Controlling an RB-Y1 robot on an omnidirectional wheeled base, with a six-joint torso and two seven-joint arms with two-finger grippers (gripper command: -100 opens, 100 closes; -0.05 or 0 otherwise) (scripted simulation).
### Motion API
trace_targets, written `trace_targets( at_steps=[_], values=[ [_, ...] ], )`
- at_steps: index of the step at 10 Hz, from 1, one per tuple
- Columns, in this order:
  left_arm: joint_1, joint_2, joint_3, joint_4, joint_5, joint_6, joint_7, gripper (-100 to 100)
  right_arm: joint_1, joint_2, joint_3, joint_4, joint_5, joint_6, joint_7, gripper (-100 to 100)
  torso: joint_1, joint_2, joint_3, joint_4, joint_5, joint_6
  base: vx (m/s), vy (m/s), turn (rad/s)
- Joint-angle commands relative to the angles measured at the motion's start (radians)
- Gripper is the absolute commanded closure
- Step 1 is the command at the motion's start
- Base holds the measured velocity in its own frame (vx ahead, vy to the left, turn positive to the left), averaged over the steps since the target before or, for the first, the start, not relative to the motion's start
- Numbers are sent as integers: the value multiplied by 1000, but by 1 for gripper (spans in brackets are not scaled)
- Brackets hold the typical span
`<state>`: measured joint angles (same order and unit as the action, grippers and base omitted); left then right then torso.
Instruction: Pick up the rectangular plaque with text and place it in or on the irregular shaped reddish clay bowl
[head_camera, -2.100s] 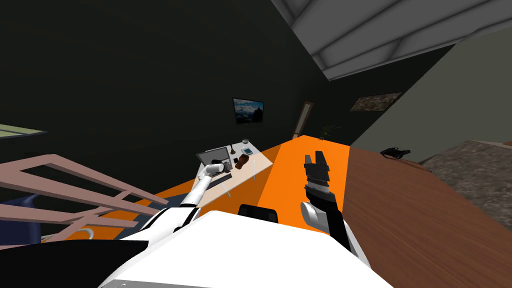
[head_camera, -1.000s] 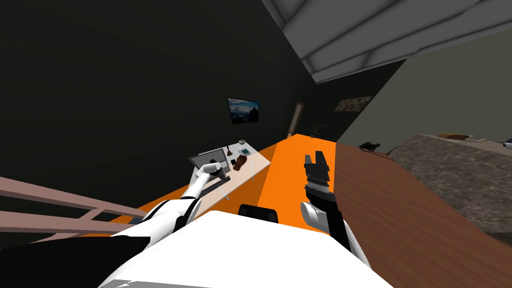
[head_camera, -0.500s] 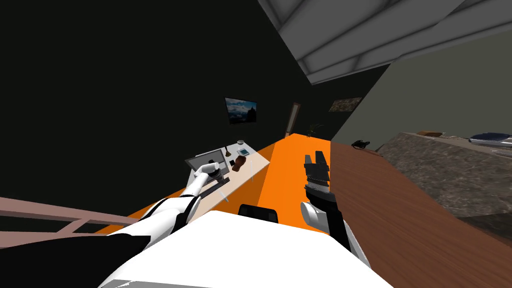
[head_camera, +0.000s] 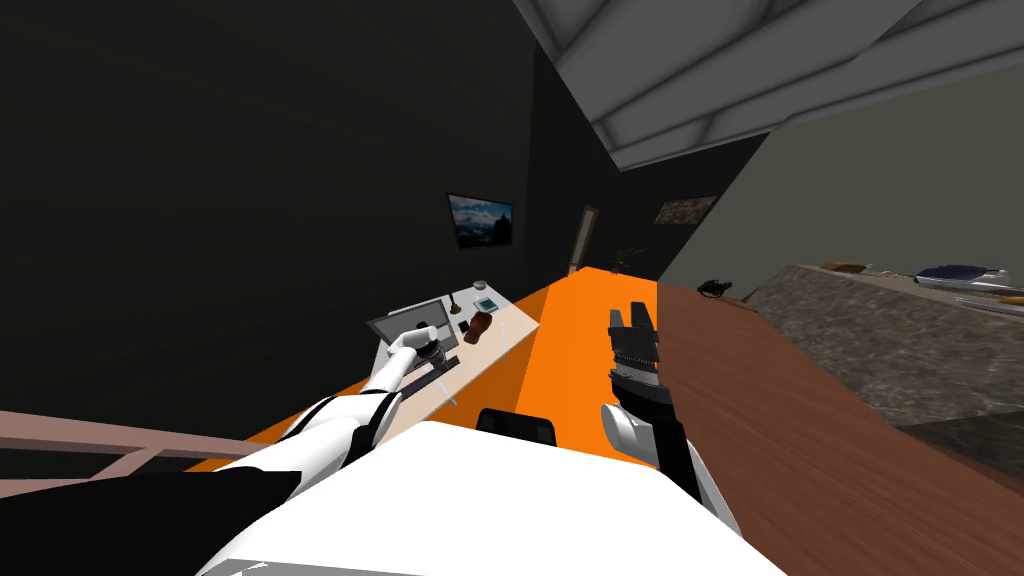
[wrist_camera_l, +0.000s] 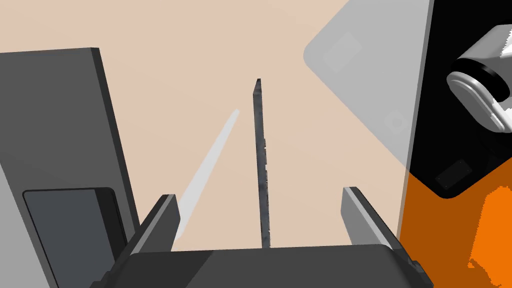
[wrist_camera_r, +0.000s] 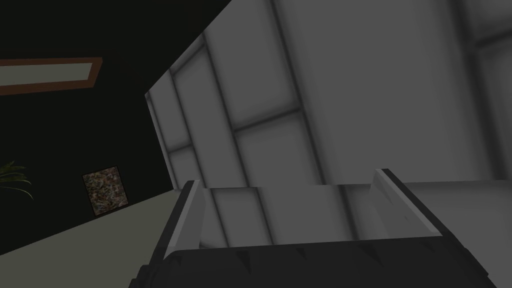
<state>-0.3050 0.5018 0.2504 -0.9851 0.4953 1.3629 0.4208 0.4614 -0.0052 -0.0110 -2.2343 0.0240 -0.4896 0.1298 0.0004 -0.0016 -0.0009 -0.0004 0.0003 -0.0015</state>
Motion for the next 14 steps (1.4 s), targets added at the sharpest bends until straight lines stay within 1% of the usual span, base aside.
trace_targets(
  at_steps=[1,2,3,4,8,9,10,11,12,13,14],
  values=[
    [9,-13,-2,11,-6,-28,-5,-100,0,0,0,0,0,0,0,0,0,0,0,0,0,0,29,14,2],
    [12,-23,-3,26,-11,-50,-10,-100,0,0,0,0,0,0,0,0,0,-1,0,0,0,0,32,12,3],
    [13,-18,-2,18,-8,-38,-9,-100,0,0,0,0,0,0,0,0,0,-1,-1,0,0,0,14,4,1],
    [14,-19,-2,19,-8,-42,-10,100,0,0,0,0,0,0,0,0,0,0,0,0,0,0,0,0,0],
    [15,-20,-2,20,-7,-40,-9,100,0,0,0,0,0,0,0,0,1,-1,0,0,0,1,0,0,0],
    [15,-20,-2,20,-7,-39,-9,0,0,0,0,0,0,0,0,0,1,-1,0,0,0,1,0,0,0],
    [5,-3,0,-4,-1,-6,0,100,0,0,0,0,0,0,0,0,1,-1,0,0,0,1,-20,-5,-10],
    [2,3,1,-14,2,9,3,100,0,0,0,0,0,0,0,0,1,0,1,1,-1,1,-34,-13,-11],
    [12,-3,1,-16,0,-3,0,100,0,0,0,0,0,0,0,0,0,2,1,1,-1,0,-15,-6,0],
    [12,-2,1,-20,1,3,2,0,0,0,0,0,0,0,0,0,0,1,1,1,-1,0,0,0,0],
    [-8,29,22,-7,12,39,33,100,0,0,0,0,0,0,0,0,0,1,1,1,-1,0,32,-74,-205]
  ],
)
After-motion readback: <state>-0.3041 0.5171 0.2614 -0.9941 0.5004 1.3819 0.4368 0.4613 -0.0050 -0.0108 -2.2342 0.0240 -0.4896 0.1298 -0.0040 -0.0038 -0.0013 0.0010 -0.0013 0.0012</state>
